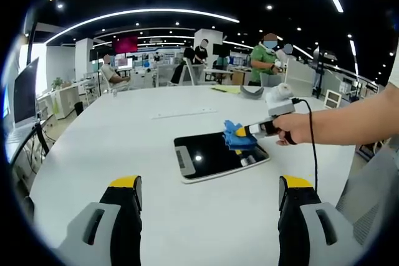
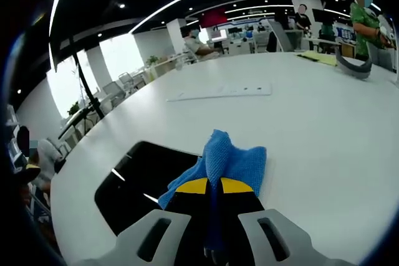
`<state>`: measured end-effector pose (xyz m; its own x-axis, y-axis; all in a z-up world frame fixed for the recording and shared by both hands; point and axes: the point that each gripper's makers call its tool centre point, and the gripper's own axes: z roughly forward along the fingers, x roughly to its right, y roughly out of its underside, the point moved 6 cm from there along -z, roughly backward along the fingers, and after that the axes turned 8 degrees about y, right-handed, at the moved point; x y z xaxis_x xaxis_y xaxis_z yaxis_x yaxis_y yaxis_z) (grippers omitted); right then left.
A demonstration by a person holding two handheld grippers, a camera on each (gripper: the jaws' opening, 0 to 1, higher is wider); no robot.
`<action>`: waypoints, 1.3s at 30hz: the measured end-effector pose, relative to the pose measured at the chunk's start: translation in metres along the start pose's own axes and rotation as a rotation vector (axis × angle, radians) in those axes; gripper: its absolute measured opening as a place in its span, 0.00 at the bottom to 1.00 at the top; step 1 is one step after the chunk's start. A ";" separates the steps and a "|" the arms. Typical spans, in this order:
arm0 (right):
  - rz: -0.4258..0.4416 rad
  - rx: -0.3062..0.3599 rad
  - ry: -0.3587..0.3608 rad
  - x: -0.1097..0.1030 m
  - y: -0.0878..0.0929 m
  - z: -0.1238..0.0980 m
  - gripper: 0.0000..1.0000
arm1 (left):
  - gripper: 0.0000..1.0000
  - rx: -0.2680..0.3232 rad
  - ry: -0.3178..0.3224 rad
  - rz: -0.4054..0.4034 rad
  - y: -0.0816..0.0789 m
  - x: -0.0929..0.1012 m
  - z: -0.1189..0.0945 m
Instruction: Wipe the mirror surface with the cleaning cloth until all visible marks leave the cleaned area.
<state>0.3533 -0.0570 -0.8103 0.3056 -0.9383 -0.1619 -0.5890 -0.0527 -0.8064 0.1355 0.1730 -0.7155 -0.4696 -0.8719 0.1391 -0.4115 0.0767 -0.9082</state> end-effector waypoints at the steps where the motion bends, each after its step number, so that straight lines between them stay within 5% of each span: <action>1: 0.002 0.001 0.001 0.000 0.000 0.000 0.01 | 0.91 0.000 -0.001 0.000 0.000 0.000 0.000; 28: -0.023 -0.013 0.014 0.004 -0.003 0.008 0.01 | 0.91 0.011 -0.004 -0.008 0.003 -0.001 -0.002; 39: -0.041 -0.025 0.010 -0.012 -0.008 0.012 0.01 | 0.91 0.011 -0.014 -0.011 0.001 -0.005 -0.006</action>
<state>0.3634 -0.0409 -0.8091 0.3227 -0.9385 -0.1229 -0.5949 -0.1001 -0.7976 0.1326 0.1800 -0.7151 -0.4540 -0.8794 0.1433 -0.4079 0.0621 -0.9109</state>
